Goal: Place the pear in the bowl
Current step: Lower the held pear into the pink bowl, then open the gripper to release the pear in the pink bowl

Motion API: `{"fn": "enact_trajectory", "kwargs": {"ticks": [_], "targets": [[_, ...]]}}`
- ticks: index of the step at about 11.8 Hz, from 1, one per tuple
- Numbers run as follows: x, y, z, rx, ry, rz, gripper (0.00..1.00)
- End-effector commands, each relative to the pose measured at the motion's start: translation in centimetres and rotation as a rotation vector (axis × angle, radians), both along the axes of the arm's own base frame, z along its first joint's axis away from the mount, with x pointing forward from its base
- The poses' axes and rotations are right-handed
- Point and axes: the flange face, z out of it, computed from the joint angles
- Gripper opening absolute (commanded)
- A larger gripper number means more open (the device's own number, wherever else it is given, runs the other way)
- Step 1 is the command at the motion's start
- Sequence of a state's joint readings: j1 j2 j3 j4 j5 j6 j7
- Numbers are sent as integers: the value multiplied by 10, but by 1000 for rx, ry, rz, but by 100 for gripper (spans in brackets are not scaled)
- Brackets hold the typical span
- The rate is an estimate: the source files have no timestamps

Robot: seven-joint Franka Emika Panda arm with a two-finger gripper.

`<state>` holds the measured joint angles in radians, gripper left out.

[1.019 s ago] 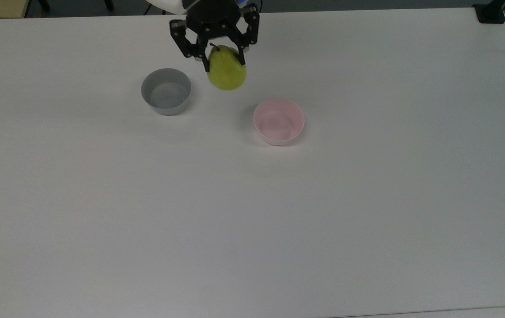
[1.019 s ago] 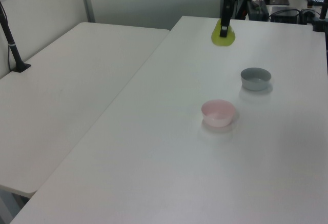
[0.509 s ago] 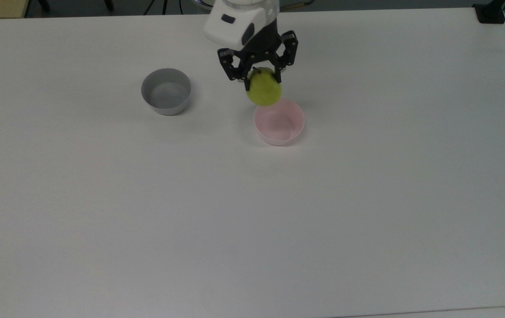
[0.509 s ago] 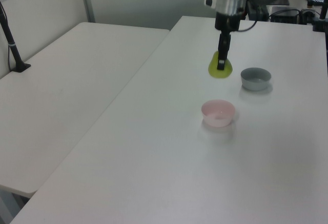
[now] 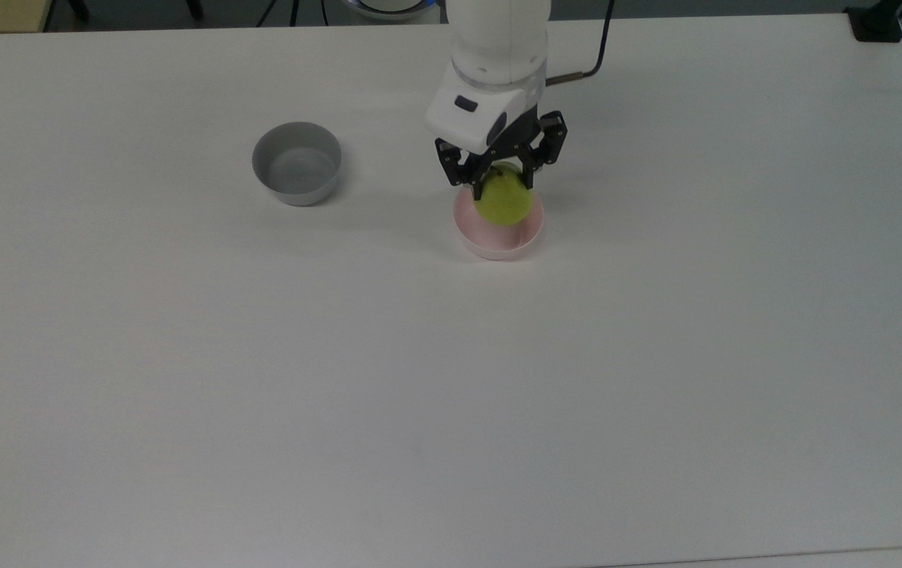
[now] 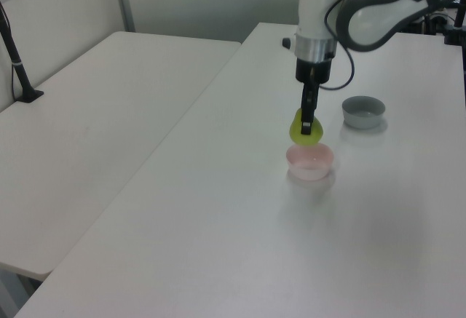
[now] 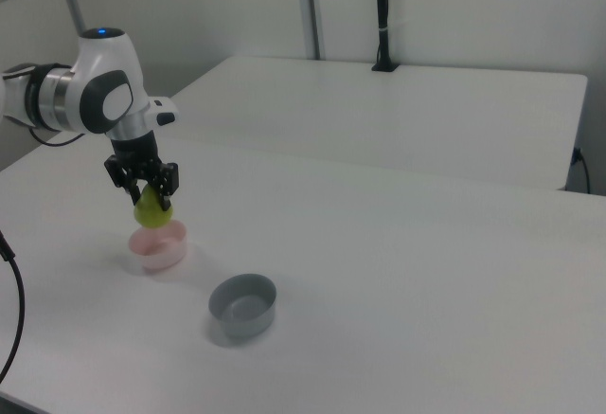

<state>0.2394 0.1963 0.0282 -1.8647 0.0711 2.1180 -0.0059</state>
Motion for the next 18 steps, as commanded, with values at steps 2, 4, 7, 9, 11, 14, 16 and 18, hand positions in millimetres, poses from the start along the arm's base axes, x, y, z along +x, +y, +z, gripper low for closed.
{"fn": "enact_trajectory", "kwargs": {"ticks": [2,4,7,9,11,14,16,18], "targets": [[3,14,-30,-47,-11,-6,3],[7,16,-48,-63,-2,3,3],[7,22,-63,-104,-1,-5,14],[6,22,-64,-108,6,-13,49],[6,21,-62,-107,8,-17,81],[5,15,-47,-115,21,-27,100],[2,10,-21,-118,23,-35,100],[6,-7,13,-126,42,-62,100]]}}
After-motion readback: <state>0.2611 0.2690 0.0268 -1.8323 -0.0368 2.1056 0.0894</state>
